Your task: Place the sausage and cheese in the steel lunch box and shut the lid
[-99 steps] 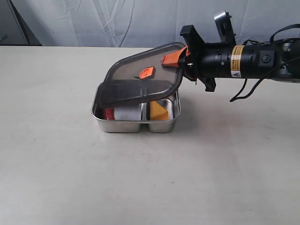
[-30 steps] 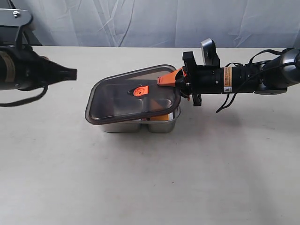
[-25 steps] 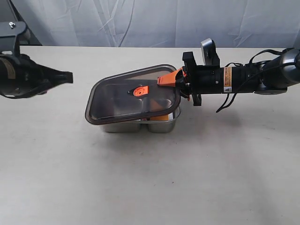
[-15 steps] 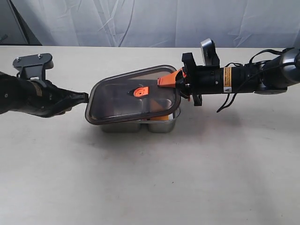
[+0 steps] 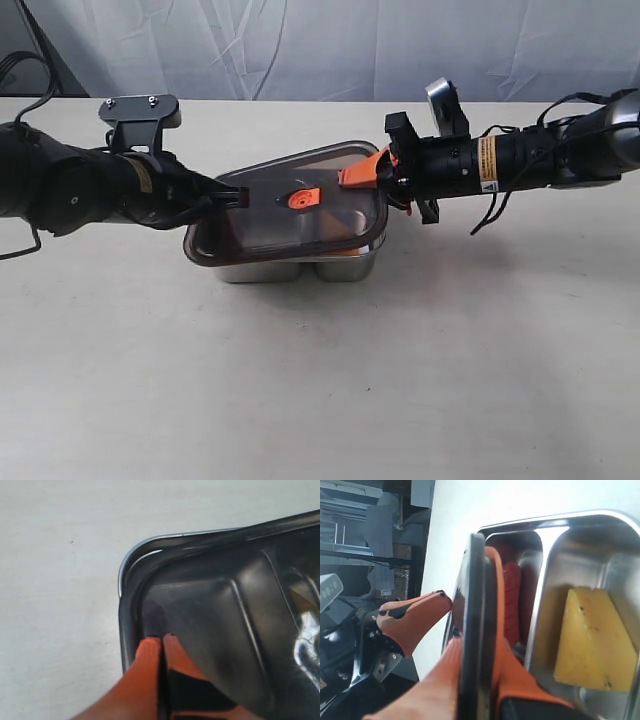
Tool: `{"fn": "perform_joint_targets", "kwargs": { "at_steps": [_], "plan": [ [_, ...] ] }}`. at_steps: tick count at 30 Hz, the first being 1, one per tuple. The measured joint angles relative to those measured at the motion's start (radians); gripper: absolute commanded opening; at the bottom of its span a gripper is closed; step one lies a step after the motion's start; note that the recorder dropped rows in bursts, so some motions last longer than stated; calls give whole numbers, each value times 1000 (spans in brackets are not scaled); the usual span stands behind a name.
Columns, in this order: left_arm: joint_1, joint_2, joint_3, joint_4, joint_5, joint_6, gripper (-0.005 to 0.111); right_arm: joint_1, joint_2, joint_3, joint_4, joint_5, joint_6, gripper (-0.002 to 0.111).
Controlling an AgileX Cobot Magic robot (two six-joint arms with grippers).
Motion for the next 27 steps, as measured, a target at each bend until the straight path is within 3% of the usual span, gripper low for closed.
{"fn": "perform_joint_targets", "kwargs": {
  "at_steps": [8, 27],
  "plan": [
    [0, 3, -2, 0, 11, 0, 0, 0, -77, -2, -117, 81, 36, -1],
    [0, 10, -2, 41, 11, 2, 0, 4, -91, -22, -156, 147, 32, -1]
  ]
}}
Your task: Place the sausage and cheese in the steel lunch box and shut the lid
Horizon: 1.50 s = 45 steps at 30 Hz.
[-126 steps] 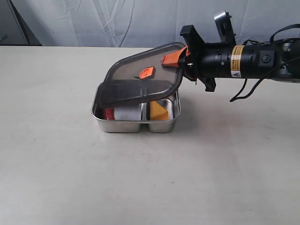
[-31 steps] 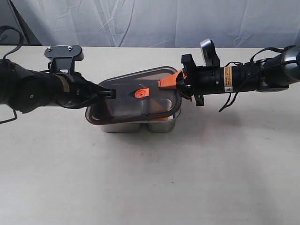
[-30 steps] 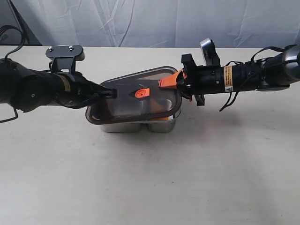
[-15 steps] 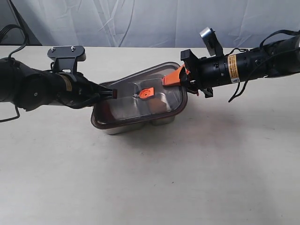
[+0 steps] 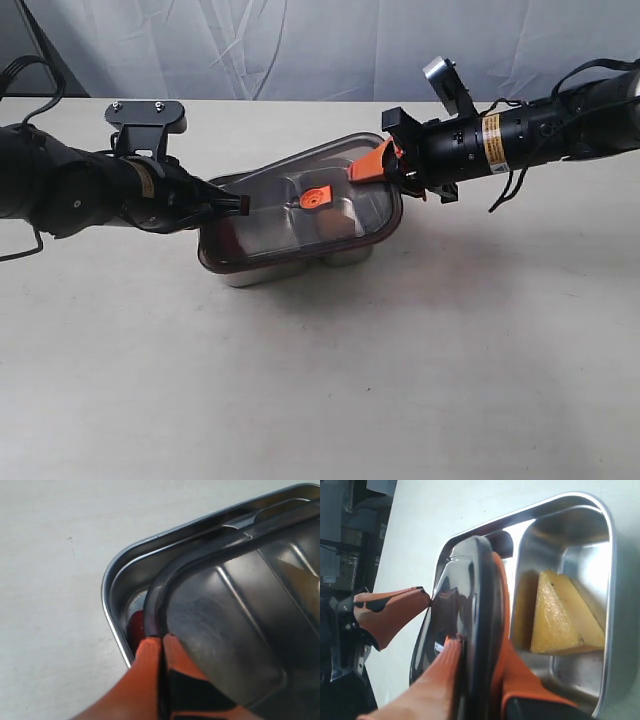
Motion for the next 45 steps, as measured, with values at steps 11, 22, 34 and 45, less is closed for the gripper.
{"fn": "perform_joint_targets", "kwargs": {
  "at_steps": [11, 22, 34, 45],
  "plan": [
    [0, -47, 0, 10, -42, 2, 0, -2, 26, -105, -17, 20, -27, -1],
    [0, -86, 0, 28, -23, 4, 0, -10, 69, -137, 41, -149, -44, -1],
    [43, -198, 0, 86, 44, 4, 0, -75, 77, -151, 50, -264, 4, -1],
    [58, -208, 24, 69, 67, 2, 0, -88, 143, -190, 106, -266, 4, -1]
  ]
}}
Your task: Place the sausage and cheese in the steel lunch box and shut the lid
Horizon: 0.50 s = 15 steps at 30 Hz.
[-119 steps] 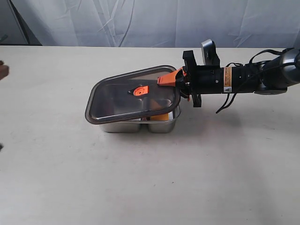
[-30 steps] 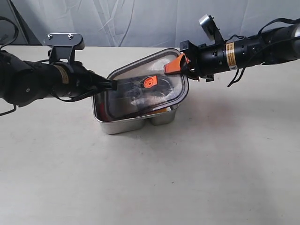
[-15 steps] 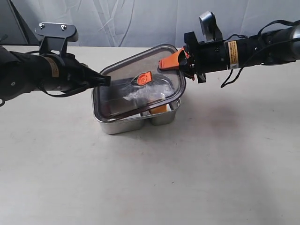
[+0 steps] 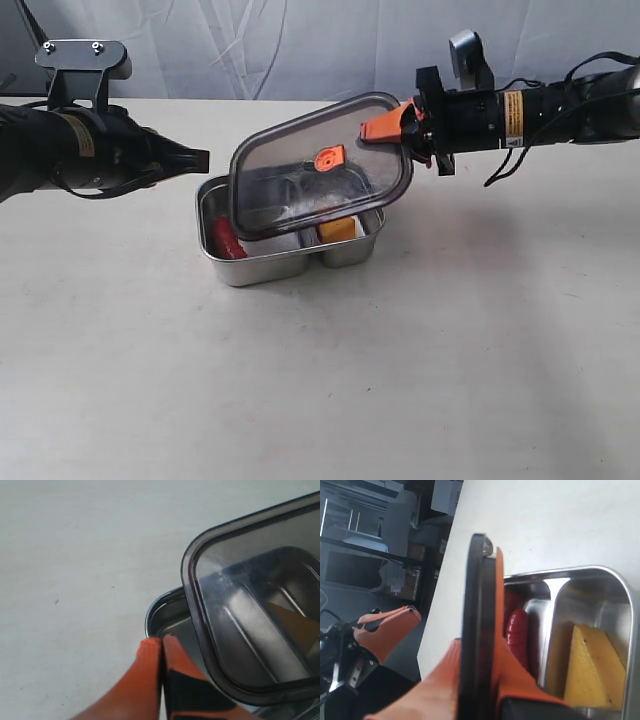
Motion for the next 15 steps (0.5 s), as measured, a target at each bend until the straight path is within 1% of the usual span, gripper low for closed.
{"fn": "perform_joint_targets", "kwargs": {
  "at_steps": [3, 10, 15],
  "plan": [
    [0, 0, 0, 0, -2, -2, 0, 0, 0, -1, 31, 0, 0, -1],
    [0, 0, 0, 0, -26, -2, 0, 34, 0, -7, 28, -2, -31, -1],
    [0, 0, 0, 0, -28, -2, 0, 34, -4, -45, 19, -2, -47, -1]
  ]
}}
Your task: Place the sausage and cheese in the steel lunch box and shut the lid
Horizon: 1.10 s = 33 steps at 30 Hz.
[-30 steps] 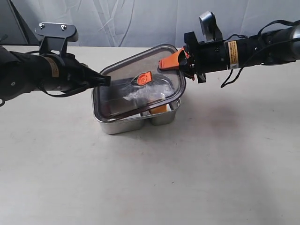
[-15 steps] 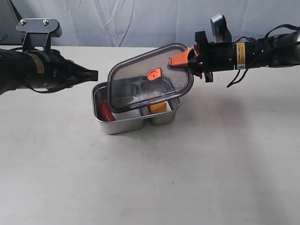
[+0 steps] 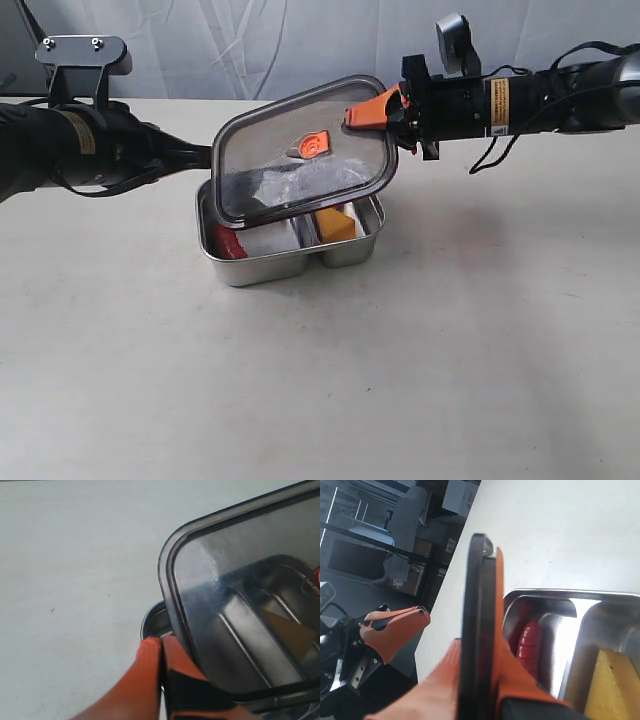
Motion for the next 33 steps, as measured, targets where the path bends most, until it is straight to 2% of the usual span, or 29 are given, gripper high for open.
{"fn": "perform_joint_targets", "kwargs": {
  "at_steps": [9, 16, 20, 23, 29, 33],
  "plan": [
    [0, 0, 0, 0, 0, 0, 0, 47, -152, -2, -148, 169, -38, -1],
    [0, 0, 0, 11, 22, 3, 0, 79, -234, 51, 18, 143, -242, -1],
    [0, 0, 0, 24, 36, 4, 0, 44, -195, 74, 36, 87, -74, -1],
    [0, 0, 0, 21, 46, 4, 0, -15, -96, 14, -1, 12, 47, -1],
    [0, 0, 0, 21, 46, 4, 0, -31, 36, -31, -32, 9, 47, -1],
    [0, 0, 0, 28, 41, 4, 0, -27, 24, -32, -28, 7, -113, -1]
  ]
}}
